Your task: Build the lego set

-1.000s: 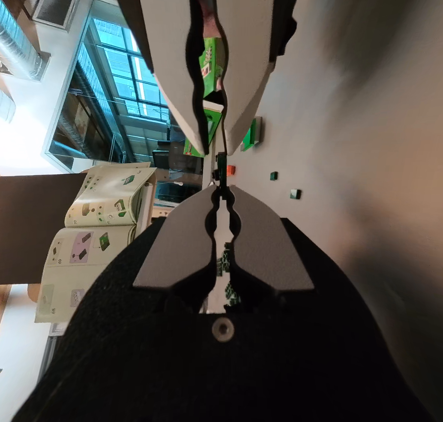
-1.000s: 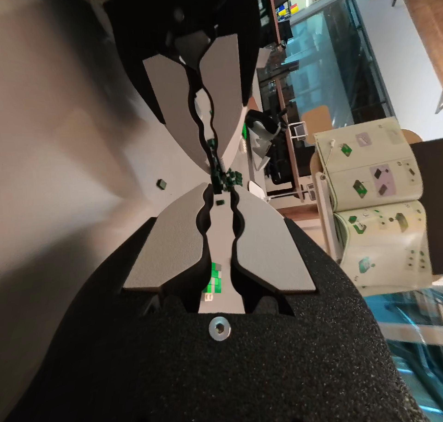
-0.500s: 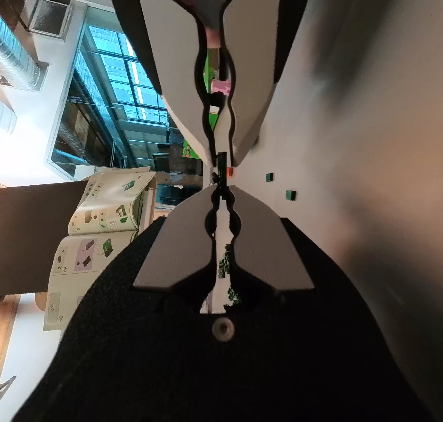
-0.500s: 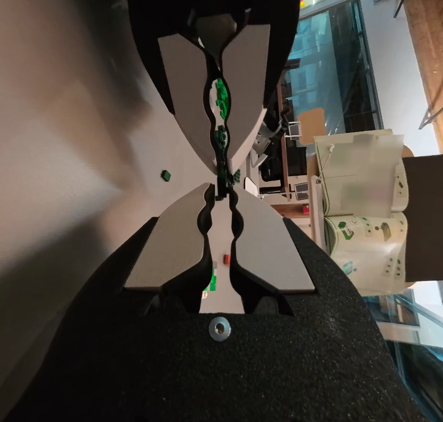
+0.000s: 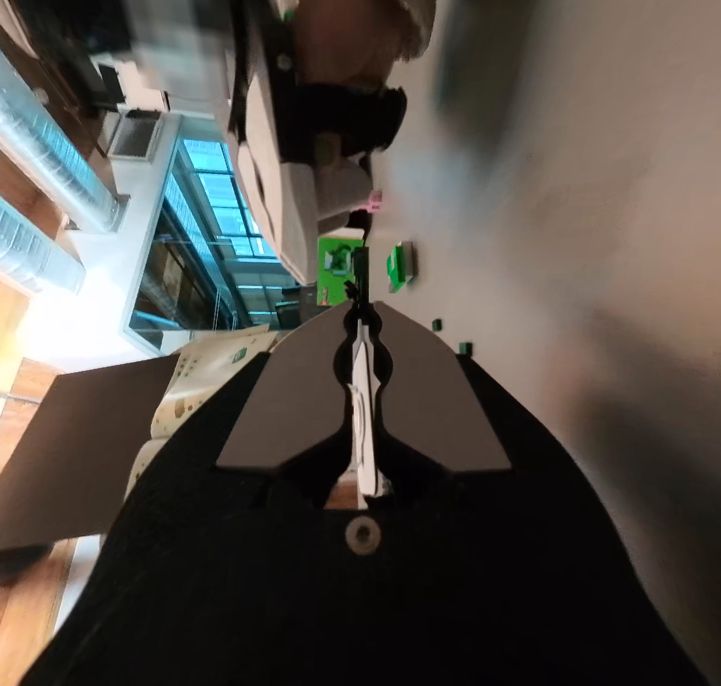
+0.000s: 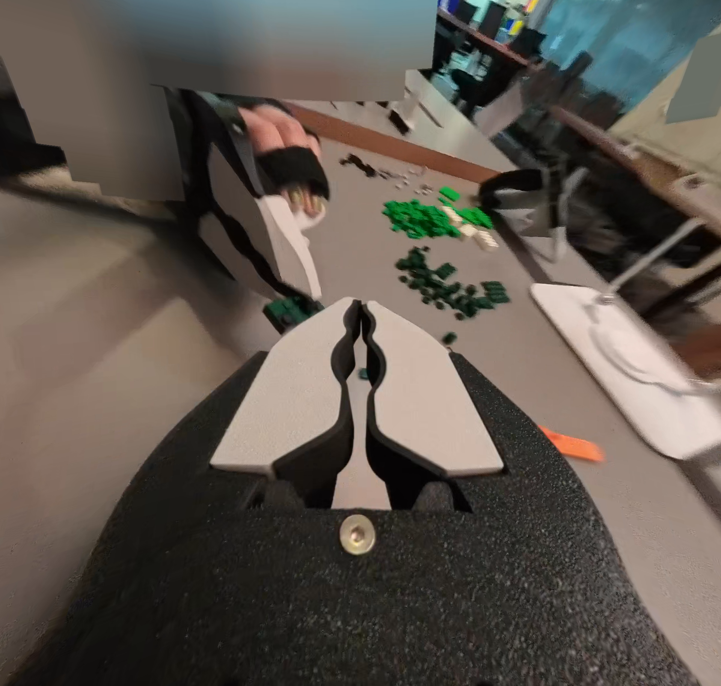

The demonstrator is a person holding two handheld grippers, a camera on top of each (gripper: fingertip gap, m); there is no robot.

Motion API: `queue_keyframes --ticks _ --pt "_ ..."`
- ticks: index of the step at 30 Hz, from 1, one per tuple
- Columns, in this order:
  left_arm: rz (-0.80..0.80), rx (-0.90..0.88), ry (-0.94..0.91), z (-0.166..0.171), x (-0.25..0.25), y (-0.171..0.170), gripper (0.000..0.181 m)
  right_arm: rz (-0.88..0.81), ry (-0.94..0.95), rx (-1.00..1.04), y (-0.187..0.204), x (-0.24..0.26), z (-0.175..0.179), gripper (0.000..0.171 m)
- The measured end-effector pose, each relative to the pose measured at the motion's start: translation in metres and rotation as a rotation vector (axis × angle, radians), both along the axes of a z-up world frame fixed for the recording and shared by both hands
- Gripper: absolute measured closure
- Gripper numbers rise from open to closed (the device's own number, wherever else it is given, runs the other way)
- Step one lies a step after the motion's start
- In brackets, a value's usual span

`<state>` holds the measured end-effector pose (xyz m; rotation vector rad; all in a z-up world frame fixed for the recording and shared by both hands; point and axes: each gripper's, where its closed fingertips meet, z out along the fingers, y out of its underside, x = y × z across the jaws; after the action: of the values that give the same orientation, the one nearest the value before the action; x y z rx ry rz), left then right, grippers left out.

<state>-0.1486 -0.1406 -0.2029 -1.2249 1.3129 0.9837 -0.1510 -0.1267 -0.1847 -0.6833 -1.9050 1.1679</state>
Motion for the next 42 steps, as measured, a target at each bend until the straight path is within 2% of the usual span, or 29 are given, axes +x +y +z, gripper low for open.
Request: queue_keyframes --ticks 4,11,21,36,39,42 --pt "-0.086 -0.010 -0.022 0.000 0.014 -0.006 0.177 0.136 -0.145 -0.131 -0.014 0.009 -0.005 0.171" --pt "-0.116 -0.020 -0.029 -0.001 0.019 -0.009 0.177 0.225 -0.292 -0.159 -0.025 0.018 -0.022 0.171" --pt "-0.098 -0.043 -0.006 -0.006 0.017 -0.007 0.177 0.275 -0.310 -0.138 -0.031 0.025 -0.022 0.171" --pt "-0.079 -0.057 0.004 -0.010 0.015 -0.005 0.177 0.227 -0.297 -0.124 -0.023 0.022 -0.022 0.171" --pt "-0.079 -0.065 0.031 -0.012 0.015 -0.004 0.177 0.241 -0.330 -0.196 -0.026 0.022 -0.020 0.159" --pt "-0.079 -0.073 0.047 -0.015 0.016 -0.004 0.177 0.259 -0.378 -0.243 -0.029 0.023 -0.022 0.158"
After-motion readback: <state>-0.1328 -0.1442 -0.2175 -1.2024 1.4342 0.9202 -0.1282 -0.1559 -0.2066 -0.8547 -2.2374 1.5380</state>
